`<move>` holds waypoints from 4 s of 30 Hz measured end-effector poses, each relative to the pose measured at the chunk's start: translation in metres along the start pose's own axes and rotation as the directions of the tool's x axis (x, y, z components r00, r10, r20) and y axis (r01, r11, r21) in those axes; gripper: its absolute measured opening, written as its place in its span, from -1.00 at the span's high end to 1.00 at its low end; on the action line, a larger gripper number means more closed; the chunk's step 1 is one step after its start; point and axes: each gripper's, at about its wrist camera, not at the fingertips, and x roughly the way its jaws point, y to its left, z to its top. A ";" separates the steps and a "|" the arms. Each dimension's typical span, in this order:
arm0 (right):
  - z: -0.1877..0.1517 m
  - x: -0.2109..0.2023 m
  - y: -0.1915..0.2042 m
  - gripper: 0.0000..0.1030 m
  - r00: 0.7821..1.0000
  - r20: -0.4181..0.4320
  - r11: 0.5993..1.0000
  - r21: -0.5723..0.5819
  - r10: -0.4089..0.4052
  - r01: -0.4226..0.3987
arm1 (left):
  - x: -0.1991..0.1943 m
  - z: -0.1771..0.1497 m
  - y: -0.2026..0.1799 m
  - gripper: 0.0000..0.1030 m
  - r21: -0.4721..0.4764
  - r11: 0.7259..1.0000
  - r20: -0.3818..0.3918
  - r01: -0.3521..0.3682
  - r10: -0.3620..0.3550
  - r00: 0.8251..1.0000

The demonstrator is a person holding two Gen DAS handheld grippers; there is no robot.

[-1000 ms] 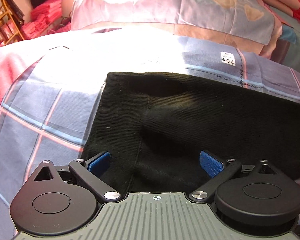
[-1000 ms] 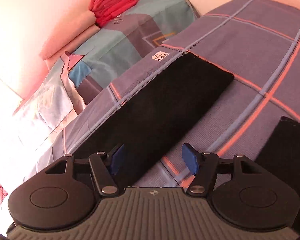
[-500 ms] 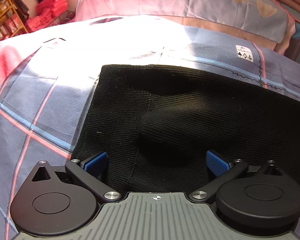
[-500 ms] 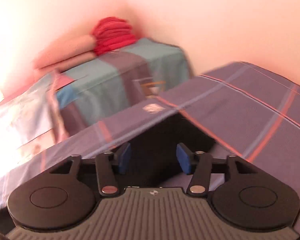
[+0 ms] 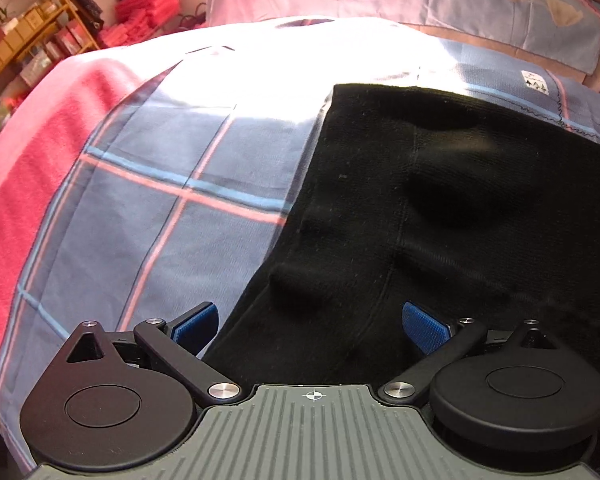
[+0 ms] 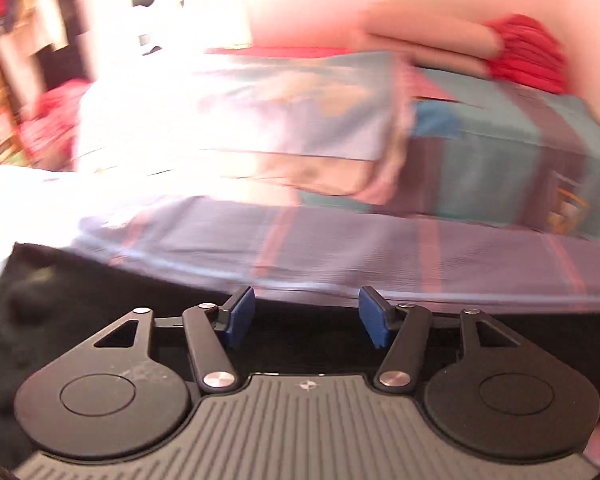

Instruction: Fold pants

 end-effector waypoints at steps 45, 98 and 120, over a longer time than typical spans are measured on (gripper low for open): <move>-0.114 -0.039 0.182 -0.20 0.928 -0.331 0.985 0.032 0.170 -0.169 | 0.024 -0.025 0.040 -1.00 -0.020 0.991 -0.045 0.132 -0.133 0.990; -0.230 -0.214 -0.143 -0.76 0.774 -0.314 0.490 0.630 -0.549 0.603 | 0.009 -0.034 -0.076 -1.00 0.138 0.983 -0.107 0.124 -0.110 0.988; -0.207 -0.219 -0.113 -0.31 0.699 -0.137 0.532 0.551 -0.702 0.643 | 0.006 -0.034 -0.077 -1.00 0.150 0.980 -0.100 0.130 -0.116 0.988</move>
